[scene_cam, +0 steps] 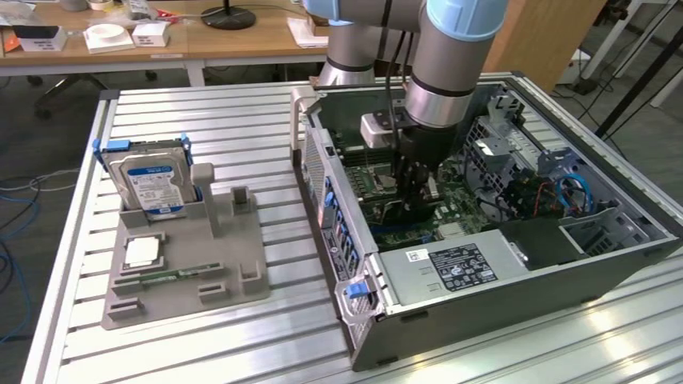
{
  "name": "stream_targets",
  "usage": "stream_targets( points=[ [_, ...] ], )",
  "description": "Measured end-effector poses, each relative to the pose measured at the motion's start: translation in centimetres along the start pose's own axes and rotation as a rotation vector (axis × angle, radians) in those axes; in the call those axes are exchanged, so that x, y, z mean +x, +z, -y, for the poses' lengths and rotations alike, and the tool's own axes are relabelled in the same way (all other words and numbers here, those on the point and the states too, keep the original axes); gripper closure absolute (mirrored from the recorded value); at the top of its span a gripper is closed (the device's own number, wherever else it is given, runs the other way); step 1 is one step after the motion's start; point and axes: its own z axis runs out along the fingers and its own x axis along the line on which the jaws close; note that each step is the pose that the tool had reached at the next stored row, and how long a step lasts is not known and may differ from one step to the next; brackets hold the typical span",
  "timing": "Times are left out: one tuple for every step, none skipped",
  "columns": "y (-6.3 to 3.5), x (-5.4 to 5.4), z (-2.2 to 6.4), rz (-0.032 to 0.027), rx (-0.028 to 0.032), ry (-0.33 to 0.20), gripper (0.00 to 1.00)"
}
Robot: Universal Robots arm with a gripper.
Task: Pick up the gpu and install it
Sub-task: 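Insert the gpu into the slot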
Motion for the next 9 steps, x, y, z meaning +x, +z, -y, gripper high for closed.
stream_targets(
  points=[
    [0.03,0.0,0.0,0.0,0.0,0.0,0.74],
    [0.04,0.0,0.0,-0.0001,0.0,0.0,0.74],
    [0.05,0.0,0.0,-0.0001,-0.0001,0.0,0.74],
    [0.05,0.0,0.0,-0.0001,-0.0001,0.0,0.74],
    [0.06,0.0,0.0,0.0001,0.0,0.0,0.74],
    [0.07,-0.01,0.0,0.0002,0.0,0.0,0.74],
    [0.08,-0.01,-0.01,0.0002,0.0001,0.0,0.74],
    [0.1,-0.01,-0.01,0.0002,0.0,0.0,0.74],
    [0.13,-0.01,-0.03,0.0004,0.0002,0.0,0.74]
  ],
)
